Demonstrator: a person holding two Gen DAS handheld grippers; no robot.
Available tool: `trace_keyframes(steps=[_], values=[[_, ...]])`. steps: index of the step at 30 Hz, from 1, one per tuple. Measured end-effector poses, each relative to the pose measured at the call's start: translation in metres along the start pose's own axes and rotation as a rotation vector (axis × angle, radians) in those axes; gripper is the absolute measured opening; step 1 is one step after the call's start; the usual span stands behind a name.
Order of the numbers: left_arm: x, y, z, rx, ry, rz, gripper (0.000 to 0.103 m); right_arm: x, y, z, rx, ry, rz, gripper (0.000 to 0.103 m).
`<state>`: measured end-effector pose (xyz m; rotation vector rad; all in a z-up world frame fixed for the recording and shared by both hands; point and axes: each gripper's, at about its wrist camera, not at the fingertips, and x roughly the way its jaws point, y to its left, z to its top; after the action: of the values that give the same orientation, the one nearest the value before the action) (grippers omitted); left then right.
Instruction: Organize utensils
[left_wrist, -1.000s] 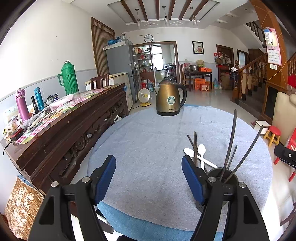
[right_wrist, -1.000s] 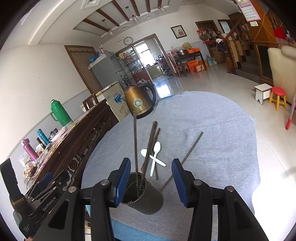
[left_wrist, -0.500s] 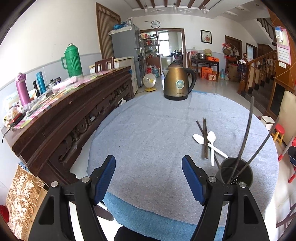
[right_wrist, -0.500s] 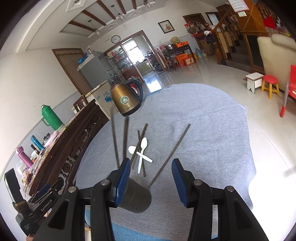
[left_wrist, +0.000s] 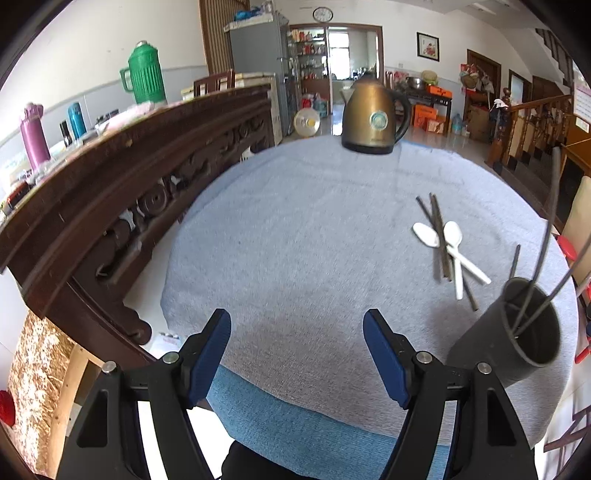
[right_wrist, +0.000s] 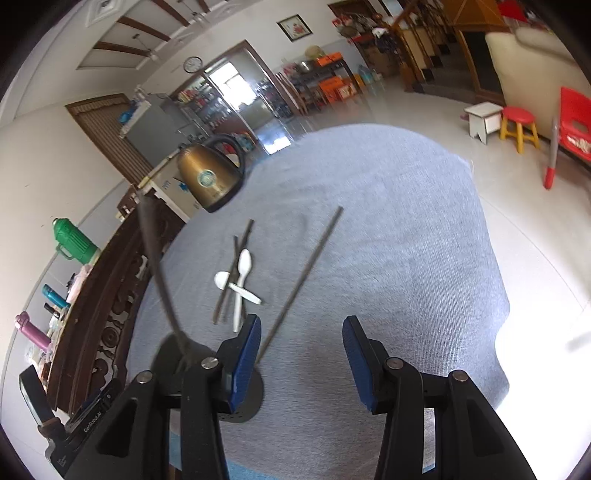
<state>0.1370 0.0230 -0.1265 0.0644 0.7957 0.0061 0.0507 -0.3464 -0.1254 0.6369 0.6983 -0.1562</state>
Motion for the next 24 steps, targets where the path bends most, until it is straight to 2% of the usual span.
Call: trace_keyframes(steps=[9, 15, 20, 24], values=[[0.043, 0.017, -0.006, -0.041, 0.078, 0.022, 0.075, 0.036, -0.027, 0.007, 0.079, 0.048, -0.056, 0.049], [0.068, 0.024, -0.006, -0.052, 0.112, 0.037, 0.075, 0.072, -0.03, 0.039, 0.086, 0.035, -0.072, 0.049], [0.08, 0.02, 0.013, -0.021, 0.092, 0.04, 0.075, 0.121, -0.023, 0.08, 0.068, 0.035, -0.094, 0.044], [0.088, 0.009, 0.047, 0.012, 0.05, 0.012, 0.075, 0.161, -0.019, 0.1, 0.073, 0.079, -0.117, 0.044]])
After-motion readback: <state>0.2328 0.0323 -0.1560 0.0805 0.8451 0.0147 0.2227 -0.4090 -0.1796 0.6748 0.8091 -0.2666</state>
